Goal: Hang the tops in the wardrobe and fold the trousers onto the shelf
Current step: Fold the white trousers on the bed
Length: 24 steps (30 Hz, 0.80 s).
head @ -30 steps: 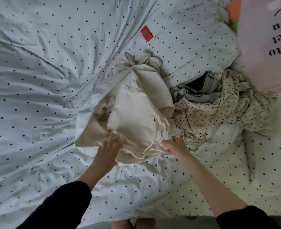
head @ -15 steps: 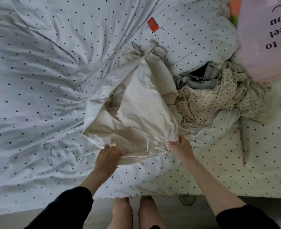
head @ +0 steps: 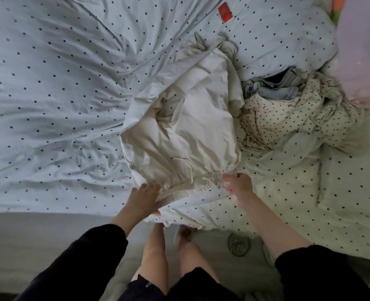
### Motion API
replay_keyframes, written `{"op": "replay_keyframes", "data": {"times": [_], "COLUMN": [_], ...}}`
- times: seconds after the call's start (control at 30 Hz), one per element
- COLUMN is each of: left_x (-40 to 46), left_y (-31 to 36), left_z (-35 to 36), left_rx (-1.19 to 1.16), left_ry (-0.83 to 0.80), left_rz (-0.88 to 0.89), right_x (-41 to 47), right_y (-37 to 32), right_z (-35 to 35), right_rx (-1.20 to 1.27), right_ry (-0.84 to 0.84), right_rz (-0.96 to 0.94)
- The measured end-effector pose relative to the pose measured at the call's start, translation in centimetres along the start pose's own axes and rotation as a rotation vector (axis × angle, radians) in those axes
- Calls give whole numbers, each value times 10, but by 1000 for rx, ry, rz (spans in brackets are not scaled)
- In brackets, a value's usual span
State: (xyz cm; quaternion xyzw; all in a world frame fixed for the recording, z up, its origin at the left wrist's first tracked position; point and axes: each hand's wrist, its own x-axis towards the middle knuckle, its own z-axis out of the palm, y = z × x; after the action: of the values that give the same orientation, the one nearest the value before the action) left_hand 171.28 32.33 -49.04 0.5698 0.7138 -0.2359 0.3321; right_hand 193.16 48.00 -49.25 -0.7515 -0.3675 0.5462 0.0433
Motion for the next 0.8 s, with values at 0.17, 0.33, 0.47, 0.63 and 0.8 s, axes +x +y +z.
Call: {"op": "replay_keyframes", "data": {"times": [0.17,0.33,0.47,0.63,0.8], "left_x": [-34,-69,-78,-113,-176], "left_y": [26,24,2,-31,-58], "left_z": [9,-22,-94,-217,-338], "left_rx": [82,-62,-319,-582,-632], "left_ry": [178,340,555,931,1242], "left_rz": [60,27,-9,-53,41], "right_x": [-34,-83,-115,-166,-242], "right_y": [1,-31,-95,-190,-280], "right_z": [-4,-23,-39,-70,-110], "right_rx": [208,181,105,185,255], "right_ry": [102,213,195,105,21], "right_rz": [-59,-306,-594,-754,-931]}}
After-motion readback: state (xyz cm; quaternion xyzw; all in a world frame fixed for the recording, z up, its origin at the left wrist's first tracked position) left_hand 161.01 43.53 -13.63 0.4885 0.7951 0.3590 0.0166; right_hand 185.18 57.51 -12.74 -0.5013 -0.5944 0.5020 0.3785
